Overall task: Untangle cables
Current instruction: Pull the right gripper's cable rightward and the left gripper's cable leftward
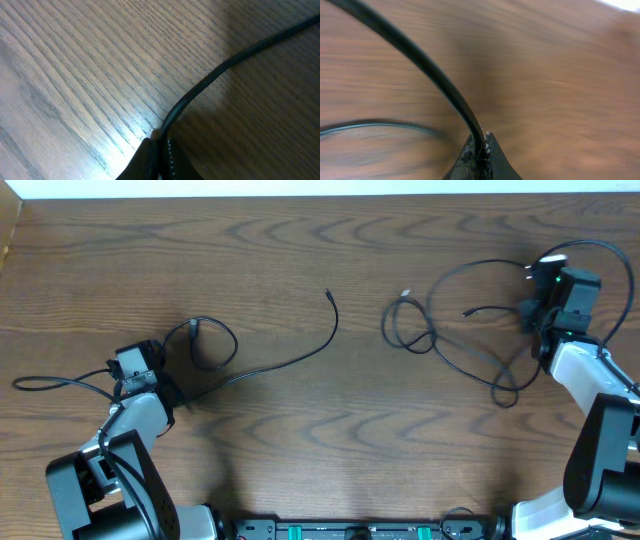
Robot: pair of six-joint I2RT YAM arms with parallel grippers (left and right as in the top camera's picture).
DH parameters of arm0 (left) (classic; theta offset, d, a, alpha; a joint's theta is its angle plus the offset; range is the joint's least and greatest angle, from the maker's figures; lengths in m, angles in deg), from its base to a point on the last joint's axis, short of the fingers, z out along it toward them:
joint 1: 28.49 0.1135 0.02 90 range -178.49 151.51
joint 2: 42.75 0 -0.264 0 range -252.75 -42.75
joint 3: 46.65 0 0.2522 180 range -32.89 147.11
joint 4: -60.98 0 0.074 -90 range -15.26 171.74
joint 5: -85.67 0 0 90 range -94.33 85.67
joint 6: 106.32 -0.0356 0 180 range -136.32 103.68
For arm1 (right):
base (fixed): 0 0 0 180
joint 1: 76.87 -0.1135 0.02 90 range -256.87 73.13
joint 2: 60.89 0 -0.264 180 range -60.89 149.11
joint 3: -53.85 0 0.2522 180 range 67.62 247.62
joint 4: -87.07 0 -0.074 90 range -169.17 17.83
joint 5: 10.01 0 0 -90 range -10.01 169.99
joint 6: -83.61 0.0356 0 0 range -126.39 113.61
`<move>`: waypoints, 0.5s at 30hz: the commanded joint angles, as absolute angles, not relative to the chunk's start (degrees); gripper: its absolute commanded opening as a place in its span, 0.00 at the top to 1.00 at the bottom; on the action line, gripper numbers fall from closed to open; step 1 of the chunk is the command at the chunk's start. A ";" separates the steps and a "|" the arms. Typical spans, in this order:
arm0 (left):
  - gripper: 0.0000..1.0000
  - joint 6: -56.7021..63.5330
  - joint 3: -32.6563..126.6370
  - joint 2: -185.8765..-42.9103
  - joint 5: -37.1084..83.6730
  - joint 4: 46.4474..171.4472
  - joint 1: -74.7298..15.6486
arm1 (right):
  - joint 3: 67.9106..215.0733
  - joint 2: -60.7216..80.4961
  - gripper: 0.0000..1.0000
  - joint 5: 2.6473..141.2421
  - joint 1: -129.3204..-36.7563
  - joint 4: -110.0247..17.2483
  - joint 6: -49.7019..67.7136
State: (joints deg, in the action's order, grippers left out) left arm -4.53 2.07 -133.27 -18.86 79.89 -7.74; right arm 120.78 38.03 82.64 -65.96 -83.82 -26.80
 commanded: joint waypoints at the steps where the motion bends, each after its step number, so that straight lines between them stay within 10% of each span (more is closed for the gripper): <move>1: 0.92 -4.38 -1.60 -137.11 -10.79 82.38 -7.67 | 121.09 36.83 0.99 62.56 -67.42 -82.14 -25.05; 15: 0.92 -4.40 -1.60 -137.11 -7.91 81.29 -7.67 | 121.09 36.83 0.99 51.80 -76.58 -69.72 -25.09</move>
State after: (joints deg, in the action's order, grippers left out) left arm -4.53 2.07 -133.16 -16.96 79.08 -7.32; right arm 120.80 38.03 57.03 -74.31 -70.81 -26.01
